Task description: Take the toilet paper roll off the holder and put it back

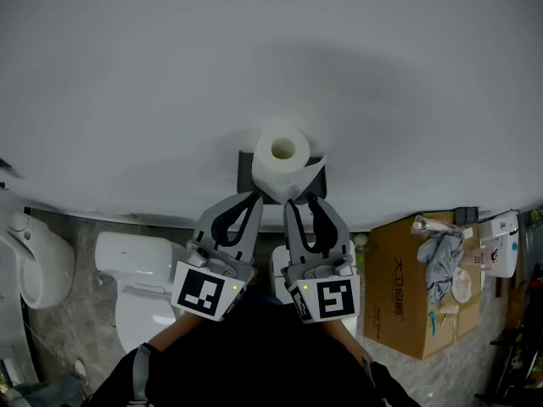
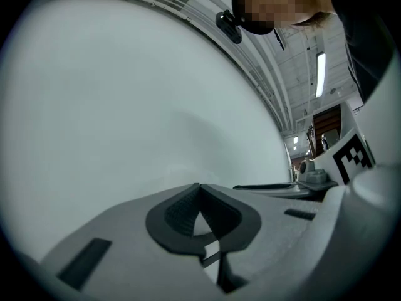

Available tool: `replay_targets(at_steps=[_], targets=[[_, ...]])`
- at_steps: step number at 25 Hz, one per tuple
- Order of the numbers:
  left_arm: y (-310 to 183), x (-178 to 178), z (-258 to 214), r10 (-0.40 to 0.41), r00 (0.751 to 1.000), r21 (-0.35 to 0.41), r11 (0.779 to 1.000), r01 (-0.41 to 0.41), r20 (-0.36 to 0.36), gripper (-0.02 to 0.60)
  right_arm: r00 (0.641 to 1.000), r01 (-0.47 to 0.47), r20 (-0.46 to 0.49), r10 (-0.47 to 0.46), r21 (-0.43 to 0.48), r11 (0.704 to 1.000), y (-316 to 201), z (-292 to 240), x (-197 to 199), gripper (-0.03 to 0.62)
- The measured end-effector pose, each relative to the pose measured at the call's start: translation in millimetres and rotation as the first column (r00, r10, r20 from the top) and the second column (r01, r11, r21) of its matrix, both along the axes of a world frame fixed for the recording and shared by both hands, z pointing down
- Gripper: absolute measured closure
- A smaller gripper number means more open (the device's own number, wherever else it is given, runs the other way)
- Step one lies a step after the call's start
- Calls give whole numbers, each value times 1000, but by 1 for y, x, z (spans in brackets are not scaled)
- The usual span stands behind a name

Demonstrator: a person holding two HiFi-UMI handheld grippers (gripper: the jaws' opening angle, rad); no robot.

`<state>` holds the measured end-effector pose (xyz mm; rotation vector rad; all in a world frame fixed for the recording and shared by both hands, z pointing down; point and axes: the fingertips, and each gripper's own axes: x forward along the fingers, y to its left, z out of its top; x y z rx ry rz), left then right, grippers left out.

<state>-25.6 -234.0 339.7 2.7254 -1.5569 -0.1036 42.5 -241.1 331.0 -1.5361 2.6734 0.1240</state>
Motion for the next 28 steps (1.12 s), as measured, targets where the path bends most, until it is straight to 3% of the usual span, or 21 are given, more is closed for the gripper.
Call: replay_targets(at_steps=[7, 12, 28], targets=[[-10, -5, -6, -32, 999, 0, 999, 32, -2, 575, 998, 58, -6, -58, -24, 998, -9, -2, -11, 348], [-17, -9, -9, -28, 1000, 5, 1000, 27, 9, 575, 999, 26, -29, -27, -29, 999, -19, -6, -15, 277], [-35, -24, -17, 15, 1000, 26, 1000, -16, 23, 575, 999, -24, -47, 20, -88, 996, -42, -2, -31, 240]])
